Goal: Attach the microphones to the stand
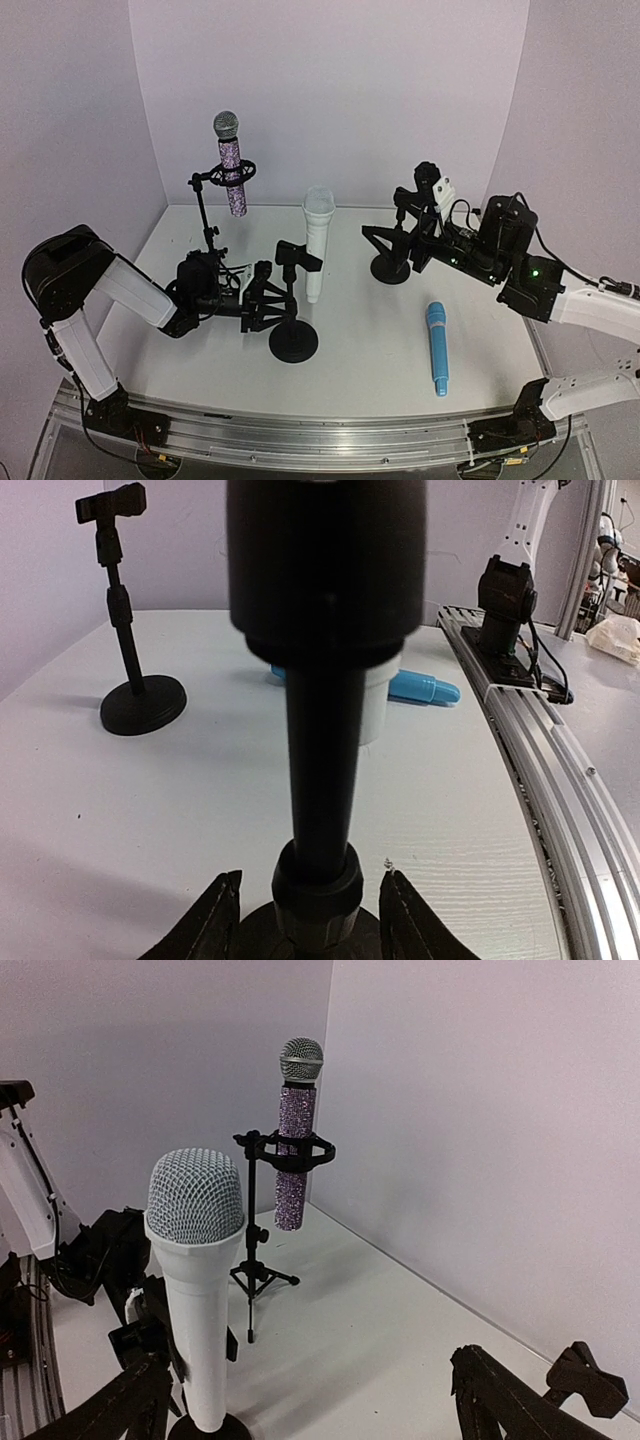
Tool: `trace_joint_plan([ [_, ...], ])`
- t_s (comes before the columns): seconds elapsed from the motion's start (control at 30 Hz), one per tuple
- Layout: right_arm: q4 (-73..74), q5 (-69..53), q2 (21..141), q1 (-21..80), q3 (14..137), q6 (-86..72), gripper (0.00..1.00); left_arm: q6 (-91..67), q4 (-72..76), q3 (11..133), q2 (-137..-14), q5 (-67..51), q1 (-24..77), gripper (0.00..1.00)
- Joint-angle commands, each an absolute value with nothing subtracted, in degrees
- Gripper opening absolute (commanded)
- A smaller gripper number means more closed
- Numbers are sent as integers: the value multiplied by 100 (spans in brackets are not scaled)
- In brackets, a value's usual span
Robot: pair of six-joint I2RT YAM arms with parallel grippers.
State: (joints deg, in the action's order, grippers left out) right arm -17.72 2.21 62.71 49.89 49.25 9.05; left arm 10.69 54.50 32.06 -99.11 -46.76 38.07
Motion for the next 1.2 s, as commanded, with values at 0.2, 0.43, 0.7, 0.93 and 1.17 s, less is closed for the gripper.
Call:
trace_joint_plan([
  [0.2,-1559,418,6198,4889,4869,1011,95,1229,5881,3568,-10145,-4894,3876,20],
  [0.43,-1494,480,6185,4836,4878,1025,95,928,6072,3830,-10198,-4491,3877,0],
  [0.7,-1488,429,6247,4699,4920,1096,95,567,5961,5128,-10828,-3686,3664,0],
  [0.93,-1490,258,6288,4478,4882,941,95,718,5818,5929,-11483,-3691,3455,0],
  [1.17,-1485,110,6349,4347,4896,876,95,936,5496,6596,-11970,-3851,3223,0],
])
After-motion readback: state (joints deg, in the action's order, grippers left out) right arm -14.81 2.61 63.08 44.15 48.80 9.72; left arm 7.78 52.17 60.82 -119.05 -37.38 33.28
